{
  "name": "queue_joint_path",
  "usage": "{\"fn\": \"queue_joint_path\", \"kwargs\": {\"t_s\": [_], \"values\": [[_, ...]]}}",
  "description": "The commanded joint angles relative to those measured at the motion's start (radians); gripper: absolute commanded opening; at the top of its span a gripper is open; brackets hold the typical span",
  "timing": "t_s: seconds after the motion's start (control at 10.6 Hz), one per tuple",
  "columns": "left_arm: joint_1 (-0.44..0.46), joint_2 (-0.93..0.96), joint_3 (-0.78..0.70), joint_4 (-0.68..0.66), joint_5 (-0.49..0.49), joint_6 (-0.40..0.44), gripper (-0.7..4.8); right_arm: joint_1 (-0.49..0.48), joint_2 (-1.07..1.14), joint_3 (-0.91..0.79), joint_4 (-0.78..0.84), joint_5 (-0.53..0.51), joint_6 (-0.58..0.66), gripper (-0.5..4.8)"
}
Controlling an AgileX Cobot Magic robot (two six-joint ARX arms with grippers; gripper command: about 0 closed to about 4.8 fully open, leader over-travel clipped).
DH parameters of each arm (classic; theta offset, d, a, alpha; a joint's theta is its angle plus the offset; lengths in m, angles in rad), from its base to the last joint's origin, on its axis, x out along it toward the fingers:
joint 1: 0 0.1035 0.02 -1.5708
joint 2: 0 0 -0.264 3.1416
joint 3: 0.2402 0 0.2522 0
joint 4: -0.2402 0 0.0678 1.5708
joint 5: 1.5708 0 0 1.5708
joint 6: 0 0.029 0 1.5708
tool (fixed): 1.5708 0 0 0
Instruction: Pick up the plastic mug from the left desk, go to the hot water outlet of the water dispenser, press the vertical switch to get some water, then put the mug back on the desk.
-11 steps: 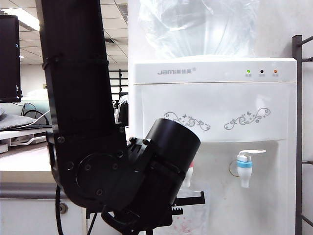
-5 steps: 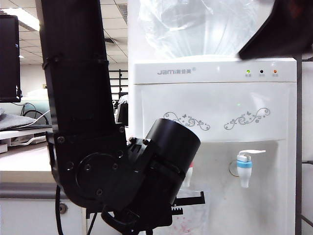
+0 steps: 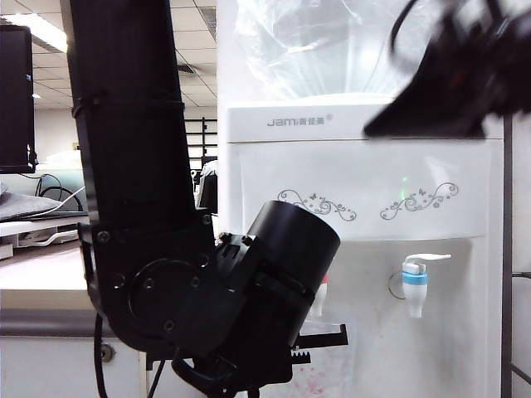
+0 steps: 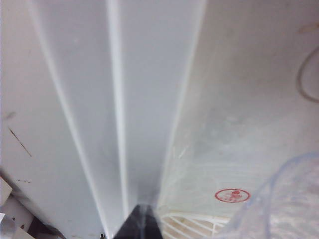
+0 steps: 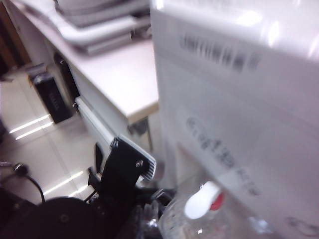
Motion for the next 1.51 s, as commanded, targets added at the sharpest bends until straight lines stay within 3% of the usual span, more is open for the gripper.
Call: {"fn": "queue_joint_path", "kwargs": {"t_s": [0.09, 0.28, 0.47, 1.04, 1.51], "values": [[0.001, -0.005, 0.009, 0.035, -0.007, -0.003, 0.03, 0.001, 0.152, -0.001, 0.188, -0.003, 0.181, -0.05], [0.001, -0.005, 0.009, 0.035, -0.007, -0.003, 0.03, 0.001, 0.234, -0.001, 0.29, 0.044, 0.403, -0.05], [0.001, -0.005, 0.009, 0.035, -0.007, -0.003, 0.03, 0.001, 0.281, 0.0, 0.341, 0.06, 0.538, -0.05], [0.001, -0.005, 0.009, 0.035, -0.007, -0.003, 0.03, 0.001, 0.378, -0.002, 0.353, 0.055, 0.508, -0.05], [0.001, -0.005, 0.009, 0.035, -0.008, -0.003, 0.03, 0.003, 0.486, 0.0, 0.502, 0.058, 0.48, -0.05]]}}
